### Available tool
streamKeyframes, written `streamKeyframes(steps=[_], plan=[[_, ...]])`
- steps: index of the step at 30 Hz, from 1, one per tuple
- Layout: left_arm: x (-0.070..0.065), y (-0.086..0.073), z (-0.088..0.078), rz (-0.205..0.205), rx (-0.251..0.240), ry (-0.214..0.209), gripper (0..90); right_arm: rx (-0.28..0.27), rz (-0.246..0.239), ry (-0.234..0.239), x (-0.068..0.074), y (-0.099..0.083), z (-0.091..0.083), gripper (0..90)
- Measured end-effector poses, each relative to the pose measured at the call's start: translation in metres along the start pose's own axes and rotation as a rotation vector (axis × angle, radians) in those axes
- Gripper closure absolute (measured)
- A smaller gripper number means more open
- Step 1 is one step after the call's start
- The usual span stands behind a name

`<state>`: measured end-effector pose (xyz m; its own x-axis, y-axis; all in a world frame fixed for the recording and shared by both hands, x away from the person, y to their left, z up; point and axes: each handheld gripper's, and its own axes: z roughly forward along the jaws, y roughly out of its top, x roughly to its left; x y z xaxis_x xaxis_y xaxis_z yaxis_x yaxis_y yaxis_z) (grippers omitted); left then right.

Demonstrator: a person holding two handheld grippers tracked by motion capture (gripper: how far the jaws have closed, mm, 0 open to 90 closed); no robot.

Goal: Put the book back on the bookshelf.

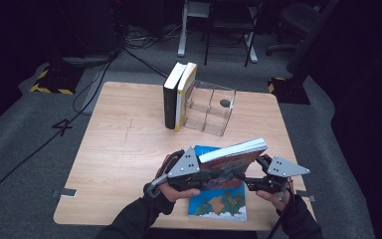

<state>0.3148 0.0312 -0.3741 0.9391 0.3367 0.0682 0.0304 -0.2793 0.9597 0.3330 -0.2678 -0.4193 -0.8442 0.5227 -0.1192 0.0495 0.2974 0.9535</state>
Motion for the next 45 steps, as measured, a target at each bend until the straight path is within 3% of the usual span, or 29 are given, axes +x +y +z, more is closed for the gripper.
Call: streamKeyframes(steps=[9, 14, 25, 32, 38, 45], plan=[[0.003, 0.002, 0.008, -0.006, 0.000, 0.013, 58.2, -0.006, -0.002, -0.002, 0.000, 0.000, 0.001, 35.5], [0.006, 0.002, 0.011, -0.018, -0.007, -0.004, 72.0, -0.005, -0.005, -0.004, 0.000, 0.000, 0.001, 35.3], [0.010, 0.006, 0.013, -0.018, 0.011, 0.008, 74.0, -0.001, 0.006, -0.009, -0.003, -0.001, -0.001, 35.3], [0.015, 0.009, 0.016, -0.031, 0.025, 0.049, 74.1, -0.006, 0.030, -0.021, -0.009, -0.003, -0.007, 35.8], [0.023, 0.011, 0.020, -0.047, 0.022, 0.068, 74.1, 0.012, 0.047, -0.021, -0.013, -0.008, -0.008, 35.8], [0.035, 0.014, 0.023, -0.048, 0.020, 0.120, 74.1, 0.035, 0.070, -0.018, -0.016, -0.013, -0.008, 35.7]])
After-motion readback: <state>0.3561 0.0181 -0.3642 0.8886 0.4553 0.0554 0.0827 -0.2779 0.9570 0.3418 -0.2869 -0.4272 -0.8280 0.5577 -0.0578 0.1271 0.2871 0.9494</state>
